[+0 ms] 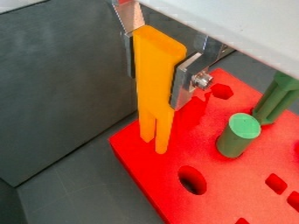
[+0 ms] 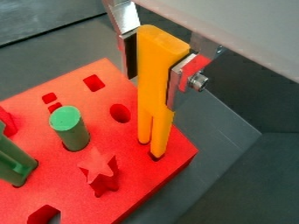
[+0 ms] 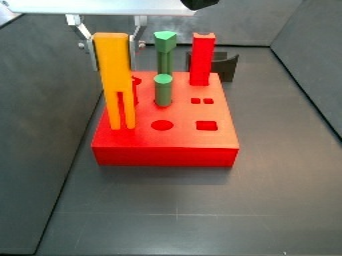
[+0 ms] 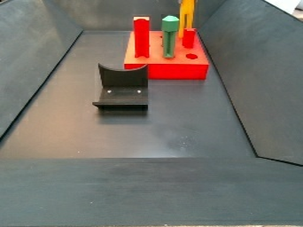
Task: Pick up the square-circle object. Move up. Rotate the square-circle object. Move to above the board. Insert the square-circle object.
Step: Insert the square-circle object.
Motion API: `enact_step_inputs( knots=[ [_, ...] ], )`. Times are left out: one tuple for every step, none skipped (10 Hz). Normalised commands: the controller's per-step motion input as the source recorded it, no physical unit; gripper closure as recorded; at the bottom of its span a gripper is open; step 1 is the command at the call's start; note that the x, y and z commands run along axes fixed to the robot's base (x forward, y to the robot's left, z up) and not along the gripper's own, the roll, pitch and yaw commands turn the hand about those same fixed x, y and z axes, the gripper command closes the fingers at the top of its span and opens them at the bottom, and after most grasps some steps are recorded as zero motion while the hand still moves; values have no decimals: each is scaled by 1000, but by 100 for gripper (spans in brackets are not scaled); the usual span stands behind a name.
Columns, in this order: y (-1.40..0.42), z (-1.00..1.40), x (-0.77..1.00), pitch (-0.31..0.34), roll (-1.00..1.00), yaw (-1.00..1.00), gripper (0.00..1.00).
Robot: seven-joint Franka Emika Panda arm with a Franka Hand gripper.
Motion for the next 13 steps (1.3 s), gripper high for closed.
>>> enact_step_inputs(
  knots=[
    [0, -291, 0, 0, -117, -120, 100],
    [0, -426, 3, 0, 0, -26, 100],
    [0, -494, 26, 0, 0, 0, 100],
    [0, -471, 49, 0, 0, 0, 100],
    [0, -440, 29, 0, 0, 146, 100],
    [11, -431, 31, 0, 13, 163, 100],
    [0, -446, 131, 0, 14, 31, 100],
    [0, -411, 157, 14, 59, 0, 100],
    [0, -391, 129, 36, 74, -111, 100],
    [0, -377, 140, 59, 54, -246, 100],
    [3, -391, 114, 60, 37, -274, 100],
    [6, -383, 89, 66, 41, -320, 100],
    [0, -360, 0, 70, 56, -249, 100]
  ],
)
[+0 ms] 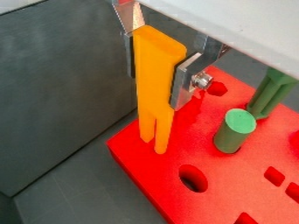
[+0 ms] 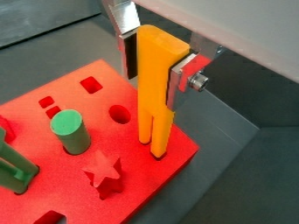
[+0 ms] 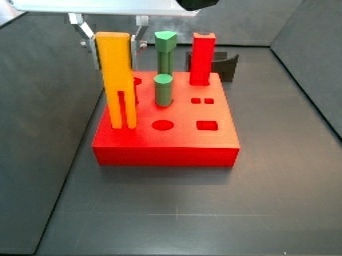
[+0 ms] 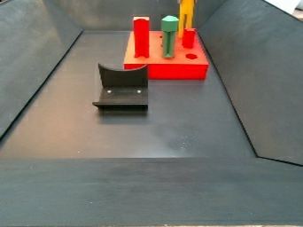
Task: Pick up the square-circle object. Move up. Rotate the square-circle object. Move to above the board. Insert the square-circle object.
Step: Insert the square-circle object.
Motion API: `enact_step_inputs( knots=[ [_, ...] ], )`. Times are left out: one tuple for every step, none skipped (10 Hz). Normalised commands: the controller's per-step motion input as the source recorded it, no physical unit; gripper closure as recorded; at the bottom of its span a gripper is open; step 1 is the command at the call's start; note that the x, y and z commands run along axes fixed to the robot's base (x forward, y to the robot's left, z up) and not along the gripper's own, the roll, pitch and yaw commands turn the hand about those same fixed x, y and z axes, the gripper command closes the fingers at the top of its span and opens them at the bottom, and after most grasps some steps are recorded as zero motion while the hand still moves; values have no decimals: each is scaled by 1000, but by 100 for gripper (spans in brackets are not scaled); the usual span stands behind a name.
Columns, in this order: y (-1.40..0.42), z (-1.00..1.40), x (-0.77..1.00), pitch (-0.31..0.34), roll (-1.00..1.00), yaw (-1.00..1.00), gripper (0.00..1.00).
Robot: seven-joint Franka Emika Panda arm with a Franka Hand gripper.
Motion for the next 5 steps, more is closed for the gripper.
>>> enact_step_inputs(
  knots=[
    [11, -371, -69, 0, 44, 0, 100],
    [0, -389, -86, 0, 46, 100, 100],
    [0, -400, -57, 0, 57, 186, 100],
    [0, -463, 63, 0, 0, 97, 100],
    [-29, -489, 146, 0, 0, 9, 100]
  ],
)
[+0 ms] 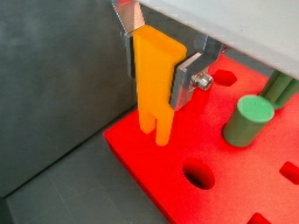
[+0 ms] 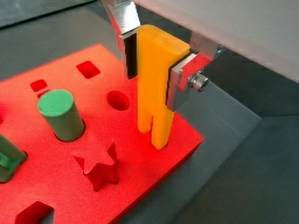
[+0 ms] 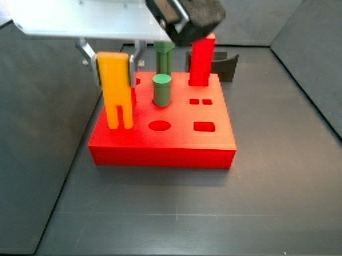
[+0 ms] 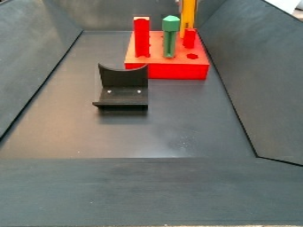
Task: Pick up the square-circle object. Move up. Rotate the square-circle object. Move to above the board. Insert the square-circle object.
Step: Insert the square-circle object.
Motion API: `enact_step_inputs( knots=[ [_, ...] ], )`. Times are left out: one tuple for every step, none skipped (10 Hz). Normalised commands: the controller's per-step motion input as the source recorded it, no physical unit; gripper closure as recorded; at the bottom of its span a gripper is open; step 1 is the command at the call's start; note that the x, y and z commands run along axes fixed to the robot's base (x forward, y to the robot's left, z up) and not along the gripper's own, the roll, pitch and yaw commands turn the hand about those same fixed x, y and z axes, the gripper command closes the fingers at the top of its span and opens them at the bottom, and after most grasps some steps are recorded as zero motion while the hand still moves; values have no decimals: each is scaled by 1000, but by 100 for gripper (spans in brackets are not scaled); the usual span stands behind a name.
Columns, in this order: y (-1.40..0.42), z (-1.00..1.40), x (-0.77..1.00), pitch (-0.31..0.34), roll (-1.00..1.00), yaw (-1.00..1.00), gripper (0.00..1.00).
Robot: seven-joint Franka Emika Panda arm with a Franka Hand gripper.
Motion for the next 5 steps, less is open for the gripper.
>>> enact_step_inputs(
  knots=[
    [-49, -500, 211, 0, 0, 0, 100],
    [-57, -491, 186, 0, 0, 0, 100],
    [-14, -406, 40, 0, 0, 0, 100],
    [63, 0, 0, 0, -87, 14, 100],
    [0, 0, 0, 0, 0, 0, 100]
  ],
)
